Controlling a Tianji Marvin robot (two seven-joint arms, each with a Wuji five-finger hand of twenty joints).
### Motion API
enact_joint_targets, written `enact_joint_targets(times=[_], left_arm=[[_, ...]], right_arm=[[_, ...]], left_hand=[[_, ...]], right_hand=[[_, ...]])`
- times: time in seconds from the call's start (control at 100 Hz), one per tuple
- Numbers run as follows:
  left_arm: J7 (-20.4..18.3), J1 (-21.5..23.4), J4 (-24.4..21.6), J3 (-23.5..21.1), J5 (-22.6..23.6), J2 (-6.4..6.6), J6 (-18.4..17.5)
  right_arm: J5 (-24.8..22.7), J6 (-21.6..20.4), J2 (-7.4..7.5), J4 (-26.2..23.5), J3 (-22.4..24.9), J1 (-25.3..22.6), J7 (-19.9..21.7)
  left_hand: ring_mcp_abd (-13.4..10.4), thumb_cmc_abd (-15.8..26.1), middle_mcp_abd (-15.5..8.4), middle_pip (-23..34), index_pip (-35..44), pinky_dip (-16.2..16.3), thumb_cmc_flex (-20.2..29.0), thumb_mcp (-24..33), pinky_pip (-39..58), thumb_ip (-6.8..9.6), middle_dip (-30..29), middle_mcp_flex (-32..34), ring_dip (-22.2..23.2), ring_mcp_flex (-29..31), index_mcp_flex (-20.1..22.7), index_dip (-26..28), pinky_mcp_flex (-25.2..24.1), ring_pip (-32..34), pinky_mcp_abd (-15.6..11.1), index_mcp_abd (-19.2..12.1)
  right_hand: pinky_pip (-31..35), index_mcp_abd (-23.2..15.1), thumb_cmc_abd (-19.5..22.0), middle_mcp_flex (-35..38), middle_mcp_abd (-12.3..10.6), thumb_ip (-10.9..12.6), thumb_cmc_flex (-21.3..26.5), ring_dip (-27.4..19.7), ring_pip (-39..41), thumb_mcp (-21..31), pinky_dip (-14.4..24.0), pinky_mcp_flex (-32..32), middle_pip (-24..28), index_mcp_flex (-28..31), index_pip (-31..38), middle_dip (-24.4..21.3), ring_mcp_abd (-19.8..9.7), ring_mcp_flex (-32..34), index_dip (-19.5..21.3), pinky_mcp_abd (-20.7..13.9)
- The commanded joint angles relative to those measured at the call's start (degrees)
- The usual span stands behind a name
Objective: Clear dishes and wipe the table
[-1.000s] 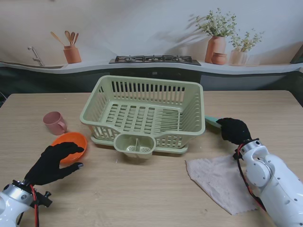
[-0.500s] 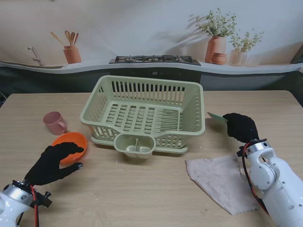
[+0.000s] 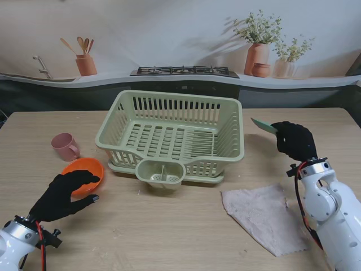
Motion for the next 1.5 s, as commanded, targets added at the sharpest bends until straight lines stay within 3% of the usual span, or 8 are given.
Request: enact_joint_targets(times=[0.0, 0.42, 0.83, 1.49], left_arm=[[-0.76, 0.21, -0.09, 0.01, -0.14, -0.08, -0.09], [-0.50, 0.23, -0.06, 0.00, -0.09, -0.14, -0.21], [-0.28, 0.39, -0.08, -0.07, -0.04, -0.19, -0.38], [0.51, 0.80, -0.12, -0.36, 0.25, -0.36, -0.94]], right_arm=[[0.28, -0.95, -0.22, -2.01, 0.38, 0.74, 0.86], [4.89, -4.21, -0.66, -9.05, 1.29, 1.82, 7.26], [11.80, -6.06, -0.49, -16.73, -0.07, 2.33, 16.71], [23.67, -1.94, 0.80, -27.76, -7.02, 0.86, 30.95]], left_hand=[[-1.38, 1.26, -1.65, -0.54, 0.41, -1.06, -2.04, -0.43, -1.69, 0.81, -1.20, 0.37, 0.80, 0.39, 1.20, 0.35, -0.31, -0.46, -0.43, -1.20], [-1.34, 1.31, -1.67, -0.58, 0.40, -1.10, -2.07, -0.64, -1.75, 0.79, -1.22, 0.39, 0.79, 0.41, 1.19, 0.38, -0.33, -0.51, -0.47, -1.17], [-1.41, 1.33, -1.72, -0.58, 0.40, -1.10, -2.08, -0.69, -1.75, 0.79, -1.22, 0.43, 0.81, 0.43, 1.23, 0.39, -0.33, -0.51, -0.47, -1.15], [-1.48, 1.48, -1.71, -0.64, 0.40, -1.11, -2.06, -0.80, -1.76, 0.80, -1.24, 0.40, 0.79, 0.43, 1.24, 0.40, -0.34, -0.55, -0.46, -1.24]], right_hand=[[8.71, -3.00, 4.19, 0.73, 0.60, 1.85, 6.91, 0.51, 1.15, 5.61, 1.69, 4.19, 0.79, 7.06, 5.46, 0.67, 3.35, 0.89, 0.00, 1.44], [9.09, -3.35, 4.10, 0.97, 0.35, 1.97, 6.66, 0.43, 1.11, 5.77, 1.43, 4.24, 0.64, 7.17, 5.50, 0.55, 3.11, 1.24, -0.03, 1.16], [9.36, -3.97, 4.07, 1.57, -0.19, 2.19, 6.06, 0.30, 0.83, 6.09, 1.25, 4.50, 0.42, 7.40, 5.74, 0.40, 2.61, 1.73, 0.09, 0.70], [9.89, -4.69, 4.25, 2.32, -0.78, 2.30, 5.79, 0.42, 0.68, 6.02, 1.29, 4.62, 0.20, 7.59, 6.39, 0.32, 2.32, 2.35, 0.27, 0.20]])
